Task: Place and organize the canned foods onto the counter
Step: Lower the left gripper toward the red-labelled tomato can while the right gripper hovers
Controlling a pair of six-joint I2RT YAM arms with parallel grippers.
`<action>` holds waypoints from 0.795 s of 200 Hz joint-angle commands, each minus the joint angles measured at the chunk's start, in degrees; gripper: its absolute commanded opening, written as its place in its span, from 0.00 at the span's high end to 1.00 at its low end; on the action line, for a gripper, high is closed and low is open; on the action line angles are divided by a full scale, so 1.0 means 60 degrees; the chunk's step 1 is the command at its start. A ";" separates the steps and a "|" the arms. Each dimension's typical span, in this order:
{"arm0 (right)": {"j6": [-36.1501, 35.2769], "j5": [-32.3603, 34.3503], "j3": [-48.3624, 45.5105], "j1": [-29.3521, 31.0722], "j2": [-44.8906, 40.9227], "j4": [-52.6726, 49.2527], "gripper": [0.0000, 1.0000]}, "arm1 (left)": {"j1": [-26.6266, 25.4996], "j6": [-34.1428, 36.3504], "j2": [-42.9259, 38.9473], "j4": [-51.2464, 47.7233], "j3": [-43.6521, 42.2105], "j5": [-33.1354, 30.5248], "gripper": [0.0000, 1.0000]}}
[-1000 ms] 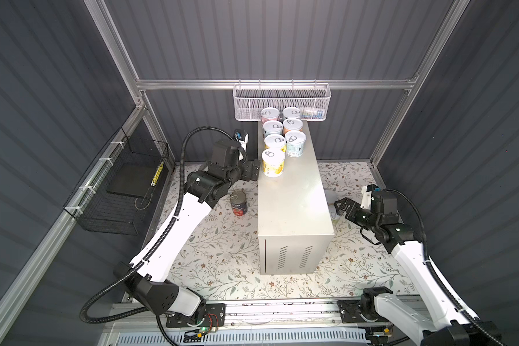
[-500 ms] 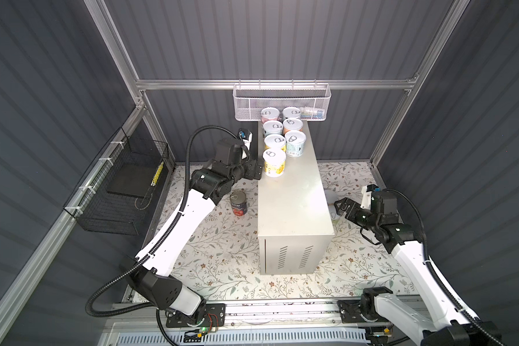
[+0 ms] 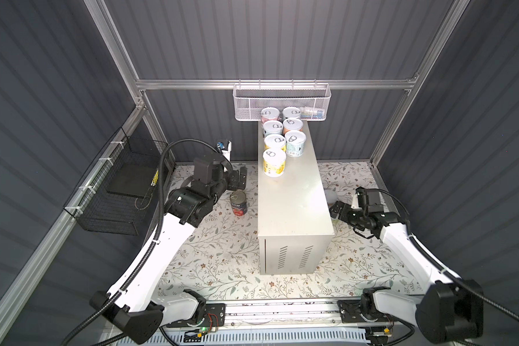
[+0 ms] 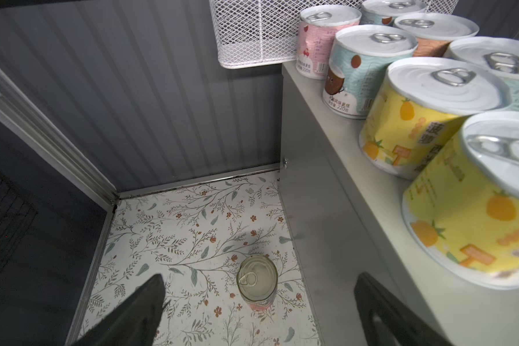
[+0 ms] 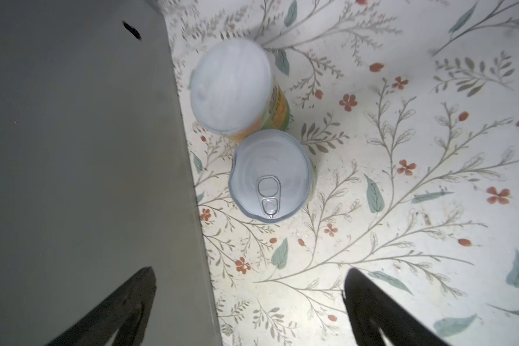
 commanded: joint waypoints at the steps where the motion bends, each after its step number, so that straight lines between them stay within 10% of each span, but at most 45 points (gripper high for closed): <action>1: -0.0672 0.1207 0.0551 0.0639 0.0846 -0.0529 0.01 | 0.0216 -0.0927 -0.0424 -0.0108 -0.1322 0.0252 0.01; 64: -0.0788 0.2923 0.0754 0.1174 0.2292 -0.0138 0.01 | 0.0836 -0.2219 -0.2235 0.1205 -0.4437 0.1410 0.01; 159: -0.0740 0.2789 0.0970 0.1159 0.3757 0.1414 0.01 | 0.0843 -0.2295 -0.1711 0.2479 -0.5272 0.1819 0.01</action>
